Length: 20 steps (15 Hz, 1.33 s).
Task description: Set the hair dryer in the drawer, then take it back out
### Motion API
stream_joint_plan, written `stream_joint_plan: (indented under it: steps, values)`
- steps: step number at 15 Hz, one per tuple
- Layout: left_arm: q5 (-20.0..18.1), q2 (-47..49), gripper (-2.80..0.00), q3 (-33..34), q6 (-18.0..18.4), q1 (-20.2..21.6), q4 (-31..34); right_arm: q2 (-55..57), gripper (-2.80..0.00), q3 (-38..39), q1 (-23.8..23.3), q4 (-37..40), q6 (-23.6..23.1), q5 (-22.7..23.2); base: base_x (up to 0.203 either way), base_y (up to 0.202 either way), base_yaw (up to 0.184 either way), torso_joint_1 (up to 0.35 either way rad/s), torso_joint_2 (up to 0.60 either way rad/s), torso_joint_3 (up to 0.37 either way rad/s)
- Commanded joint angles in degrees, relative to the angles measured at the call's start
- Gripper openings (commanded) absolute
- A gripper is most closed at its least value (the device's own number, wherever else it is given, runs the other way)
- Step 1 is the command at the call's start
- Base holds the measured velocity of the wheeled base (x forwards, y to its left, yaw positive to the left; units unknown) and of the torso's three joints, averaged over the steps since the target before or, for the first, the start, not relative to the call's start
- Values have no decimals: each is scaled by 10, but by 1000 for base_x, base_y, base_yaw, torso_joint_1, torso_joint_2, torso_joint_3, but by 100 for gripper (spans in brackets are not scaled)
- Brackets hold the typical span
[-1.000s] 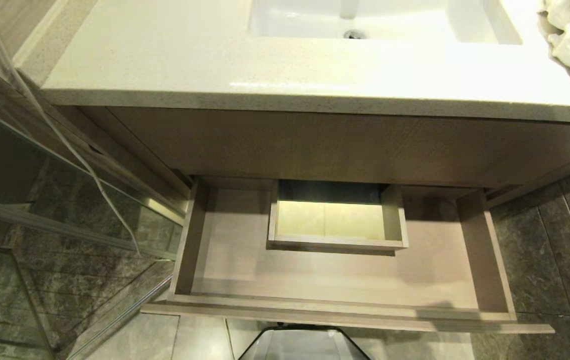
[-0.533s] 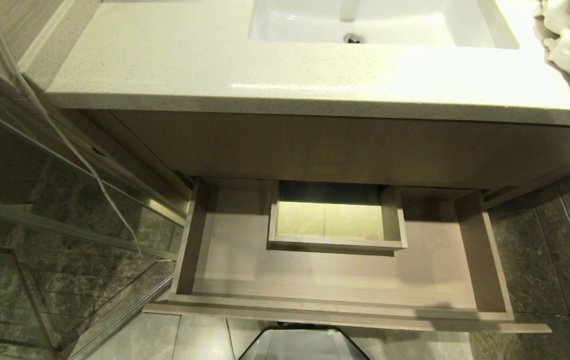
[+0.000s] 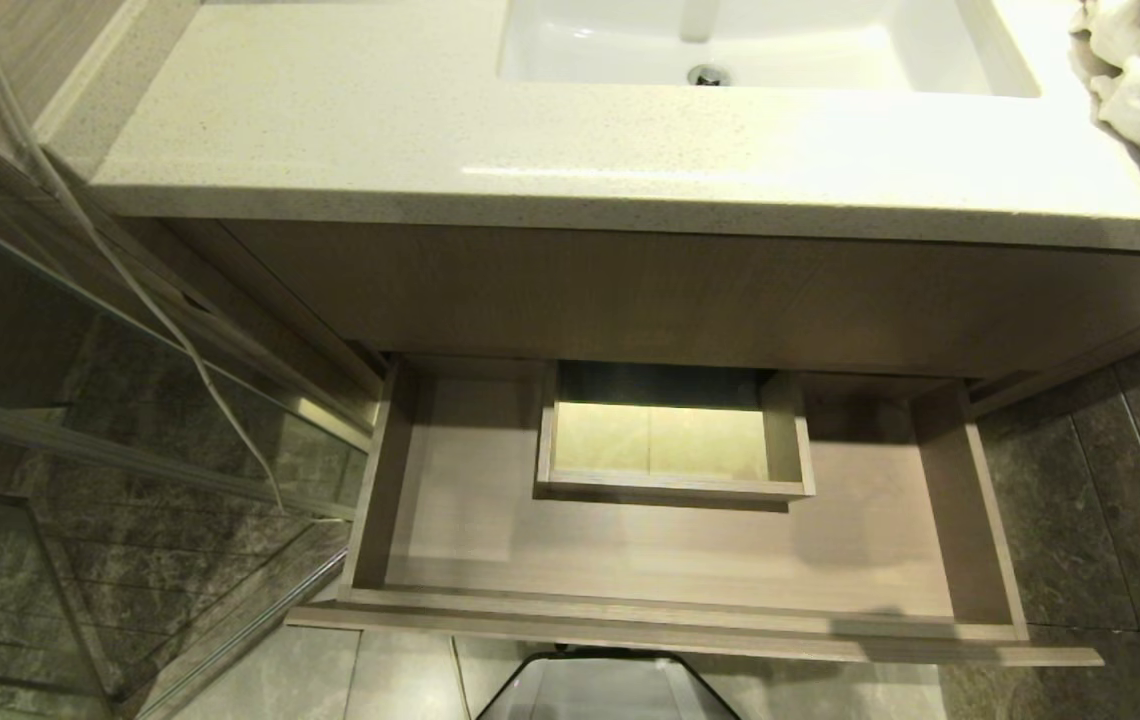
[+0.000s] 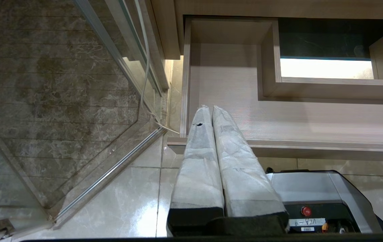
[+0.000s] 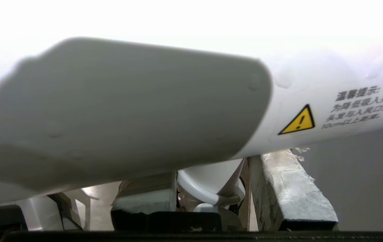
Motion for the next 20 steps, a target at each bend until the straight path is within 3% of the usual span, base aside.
stream_joint_plan:
  steps: [1, 12, 20]
  values:
    - [0, 0, -280, 1, -1, 0, 0, -5, -280, 2, 0, 2, -1, 0, 0, 0, 0, 0, 0, 0]
    - [0, 0, -280, 1, 0, 0, 0, -6, -280, 7, 0, 6, -1, 5, 0, 0, -6, 0, 0, 0]
    - [0, 0, -280, 1, -1, 0, 0, -9, -280, 12, 0, 12, -1, 1, 2, 8, -158, 4, 0, 4]
